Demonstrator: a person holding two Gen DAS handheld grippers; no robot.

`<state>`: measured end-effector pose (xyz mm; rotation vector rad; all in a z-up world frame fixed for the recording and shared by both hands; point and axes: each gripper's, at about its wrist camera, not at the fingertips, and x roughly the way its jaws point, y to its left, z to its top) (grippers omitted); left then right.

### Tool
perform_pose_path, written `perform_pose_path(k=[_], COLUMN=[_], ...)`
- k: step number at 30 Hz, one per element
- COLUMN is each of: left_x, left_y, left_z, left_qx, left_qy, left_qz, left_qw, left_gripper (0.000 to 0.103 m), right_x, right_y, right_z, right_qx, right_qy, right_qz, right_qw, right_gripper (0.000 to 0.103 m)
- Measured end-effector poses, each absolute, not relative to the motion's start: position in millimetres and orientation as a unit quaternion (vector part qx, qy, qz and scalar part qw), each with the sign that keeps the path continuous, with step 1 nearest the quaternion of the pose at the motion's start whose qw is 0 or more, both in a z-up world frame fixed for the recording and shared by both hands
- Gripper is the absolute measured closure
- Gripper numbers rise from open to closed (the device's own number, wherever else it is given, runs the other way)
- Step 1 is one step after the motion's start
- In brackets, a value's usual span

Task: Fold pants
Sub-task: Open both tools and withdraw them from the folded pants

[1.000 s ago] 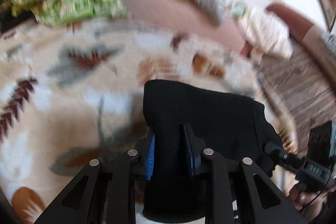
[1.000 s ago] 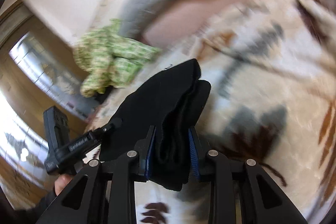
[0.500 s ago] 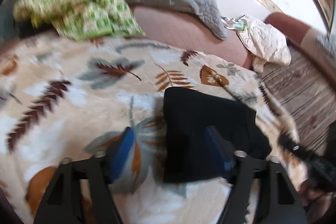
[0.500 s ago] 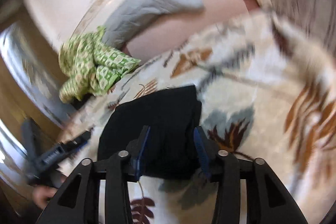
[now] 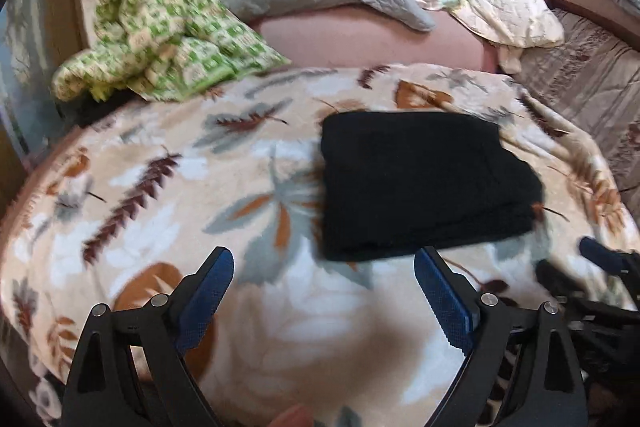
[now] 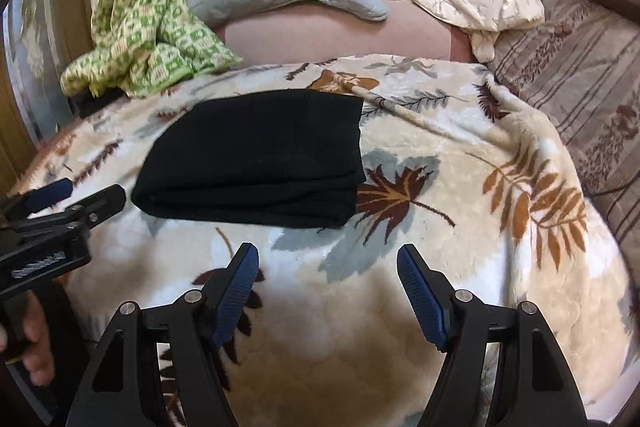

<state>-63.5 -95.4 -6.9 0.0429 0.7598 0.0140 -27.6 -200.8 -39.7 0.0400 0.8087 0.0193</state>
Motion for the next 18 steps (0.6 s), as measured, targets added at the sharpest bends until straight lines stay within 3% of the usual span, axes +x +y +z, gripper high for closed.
perform_pose_path(k=[2, 4, 6, 10, 18], left_x=[-65, -67, -66, -64, -50], left_y=[-94, -95, -97, -90, -81], left_z=[-5, -5, -7, -10, -22], left_qx=[-0.003, -0.015, -0.016, -0.01, -0.015], left_qy=[0.374, 0.376, 0.387, 0.39, 0.406], left_qz=[-0.006, -0.014, -0.021, 0.003, 0.002], left_qw=[0.927, 0.926, 0.922, 0.921, 0.914], left_gripper=[0.001, 0.001, 0.001, 0.011, 0.011], right_x=[-24, -19, -18, -19, -19], right_y=[-197, -197, -198, -193, -198], right_z=[-48, -59, -68, -69, -63], right_qx=[0.015, 0.021, 0.032, 0.019, 0.041], right_qy=[0.411, 0.433, 0.444, 0.44, 0.434], right_qz=[0.009, 0.014, 0.013, 0.013, 0.019], right_qw=[0.911, 0.901, 0.895, 0.898, 0.9], right_gripper=[0.029, 0.029, 0.029, 0.025, 0.025])
